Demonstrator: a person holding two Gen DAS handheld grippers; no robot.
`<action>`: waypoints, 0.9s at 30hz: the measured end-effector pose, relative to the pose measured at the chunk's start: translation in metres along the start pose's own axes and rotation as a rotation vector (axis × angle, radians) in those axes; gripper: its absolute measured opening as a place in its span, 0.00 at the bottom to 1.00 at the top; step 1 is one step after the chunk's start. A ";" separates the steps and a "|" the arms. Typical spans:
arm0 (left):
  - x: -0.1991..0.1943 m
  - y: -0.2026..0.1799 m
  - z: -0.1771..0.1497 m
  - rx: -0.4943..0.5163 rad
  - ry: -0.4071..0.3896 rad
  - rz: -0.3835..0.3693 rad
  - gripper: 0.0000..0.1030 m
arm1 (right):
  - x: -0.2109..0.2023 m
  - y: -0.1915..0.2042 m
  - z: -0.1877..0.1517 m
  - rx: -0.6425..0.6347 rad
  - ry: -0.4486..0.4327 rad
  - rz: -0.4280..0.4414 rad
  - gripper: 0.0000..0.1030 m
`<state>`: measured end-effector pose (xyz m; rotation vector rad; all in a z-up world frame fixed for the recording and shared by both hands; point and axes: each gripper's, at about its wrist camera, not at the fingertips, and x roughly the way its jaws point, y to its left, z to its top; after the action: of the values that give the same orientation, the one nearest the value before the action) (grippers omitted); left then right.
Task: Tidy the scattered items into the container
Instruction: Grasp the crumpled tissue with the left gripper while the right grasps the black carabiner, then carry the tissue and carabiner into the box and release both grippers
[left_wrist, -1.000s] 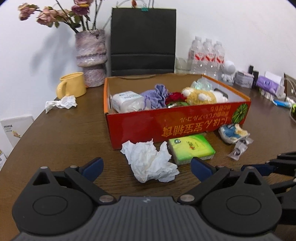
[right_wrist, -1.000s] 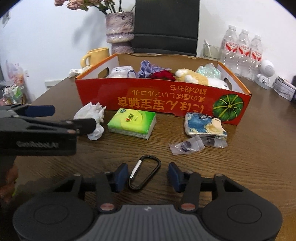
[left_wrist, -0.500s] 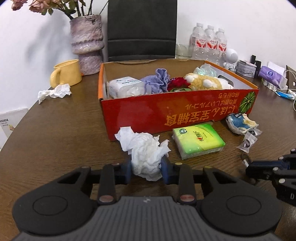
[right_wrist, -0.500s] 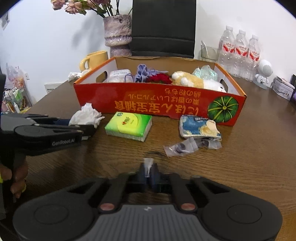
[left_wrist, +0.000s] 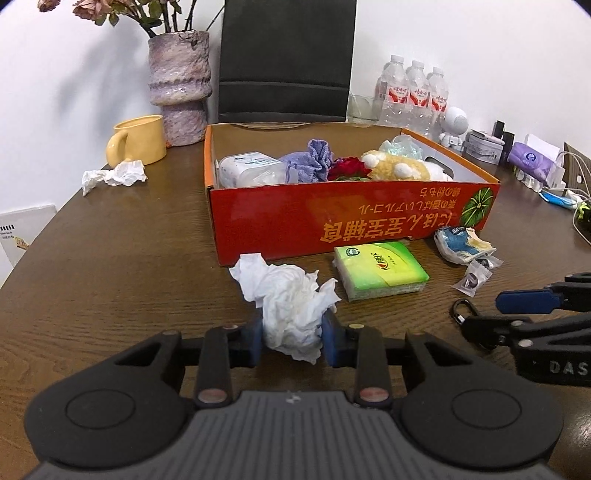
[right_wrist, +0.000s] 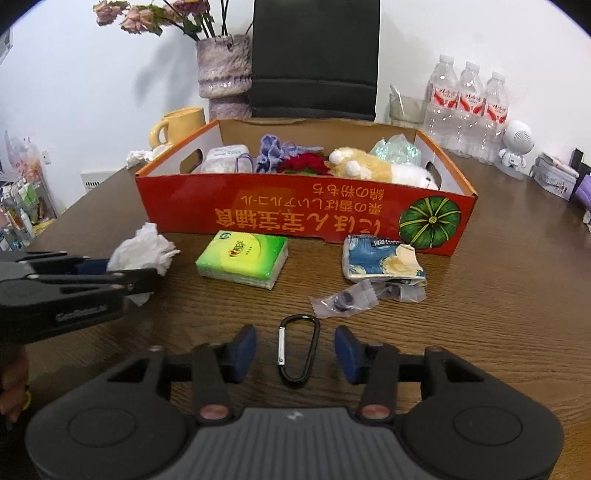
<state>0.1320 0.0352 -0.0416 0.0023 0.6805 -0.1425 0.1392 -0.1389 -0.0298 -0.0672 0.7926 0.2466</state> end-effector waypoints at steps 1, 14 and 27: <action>-0.001 0.001 0.000 -0.005 -0.002 0.000 0.31 | 0.004 -0.001 0.002 0.003 0.022 0.006 0.43; -0.020 0.004 0.003 -0.031 -0.050 -0.007 0.31 | -0.001 -0.009 0.008 0.005 0.051 0.032 0.22; -0.049 -0.012 0.044 -0.032 -0.198 -0.025 0.31 | -0.049 -0.027 0.060 -0.051 -0.207 0.028 0.22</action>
<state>0.1207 0.0279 0.0242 -0.0502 0.4847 -0.1534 0.1544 -0.1651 0.0466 -0.0775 0.5819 0.2954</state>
